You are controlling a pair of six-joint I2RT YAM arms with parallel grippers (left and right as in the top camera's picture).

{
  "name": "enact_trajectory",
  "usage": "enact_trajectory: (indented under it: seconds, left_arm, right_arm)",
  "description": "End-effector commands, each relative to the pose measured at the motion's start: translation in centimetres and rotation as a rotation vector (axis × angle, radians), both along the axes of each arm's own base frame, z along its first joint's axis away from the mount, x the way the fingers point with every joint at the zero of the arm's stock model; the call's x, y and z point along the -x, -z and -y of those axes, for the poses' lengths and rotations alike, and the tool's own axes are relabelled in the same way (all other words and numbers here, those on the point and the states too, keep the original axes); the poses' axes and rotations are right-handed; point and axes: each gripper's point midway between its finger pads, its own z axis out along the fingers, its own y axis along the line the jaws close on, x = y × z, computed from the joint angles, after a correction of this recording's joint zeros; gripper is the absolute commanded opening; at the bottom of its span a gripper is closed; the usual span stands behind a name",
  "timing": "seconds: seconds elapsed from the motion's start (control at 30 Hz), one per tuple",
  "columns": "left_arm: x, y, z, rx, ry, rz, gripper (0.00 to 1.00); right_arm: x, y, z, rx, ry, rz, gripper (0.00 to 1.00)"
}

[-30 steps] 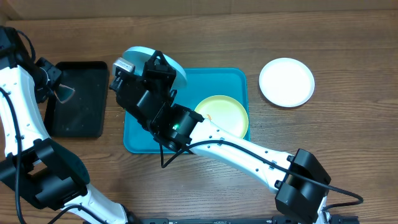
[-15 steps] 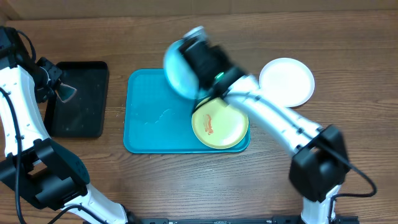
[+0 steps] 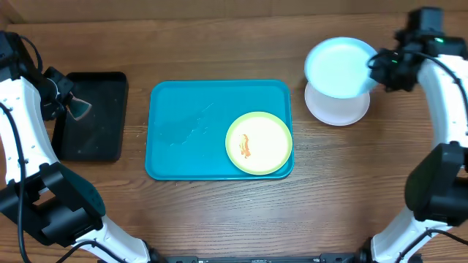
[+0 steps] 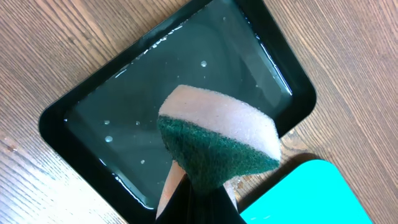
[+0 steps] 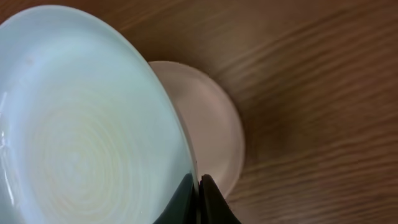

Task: Clean dirty plates on tray and stack at the side
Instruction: 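Lift the light-blue plate with the right gripper and stack it on the white plate, then move the right gripper to the yellow plate's rim and grasp it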

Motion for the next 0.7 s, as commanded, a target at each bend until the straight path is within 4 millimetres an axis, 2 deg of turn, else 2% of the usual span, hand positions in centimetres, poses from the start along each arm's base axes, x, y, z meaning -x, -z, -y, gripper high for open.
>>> enact_trajectory:
  seconds: [0.0, 0.07, 0.2, 0.3, 0.37, 0.4, 0.47, 0.57, 0.67]
  left_arm:
    - [-0.2, 0.1, 0.5, 0.018, 0.008, 0.01, 0.04]
    - [-0.4, 0.1, 0.6, 0.018, 0.013, 0.011, 0.04]
    - [-0.4, 0.1, 0.7, 0.017, 0.016, 0.011, 0.04]
    - [-0.4, 0.1, 0.7, 0.017, 0.016, 0.012, 0.04]
    - [-0.4, 0.1, 0.7, 0.017, 0.016, 0.012, 0.04]
    - [-0.4, 0.1, 0.7, 0.017, 0.016, 0.012, 0.04]
    - [-0.4, 0.1, 0.7, 0.017, 0.016, 0.012, 0.04]
    - [-0.4, 0.1, 0.7, 0.017, 0.016, 0.012, 0.04]
    - [-0.4, 0.1, 0.7, 0.017, 0.016, 0.012, 0.04]
  right_arm:
    - [0.7, 2.6, 0.8, -0.082, 0.062, -0.045, 0.04]
    - [0.8, 3.7, 1.4, -0.104, 0.077, -0.046, 0.04]
    - [0.9, 4.7, 1.2, -0.117, 0.074, -0.063, 0.04]
    - [0.8, 4.9, 0.4, -0.118, 0.056, -0.072, 0.25]
    - [0.7, 5.0, -0.6, -0.118, 0.034, -0.077, 0.35]
    - [0.7, 5.0, -0.9, -0.119, 0.027, -0.078, 0.36]
    - [0.5, 4.8, -3.1, -0.151, -0.045, -0.072, 0.38]
    - [0.7, 4.3, -7.9, -0.228, -0.231, -0.058, 0.39]
    - [1.6, 4.5, -12.1, -0.218, -0.341, -0.09, 0.45]
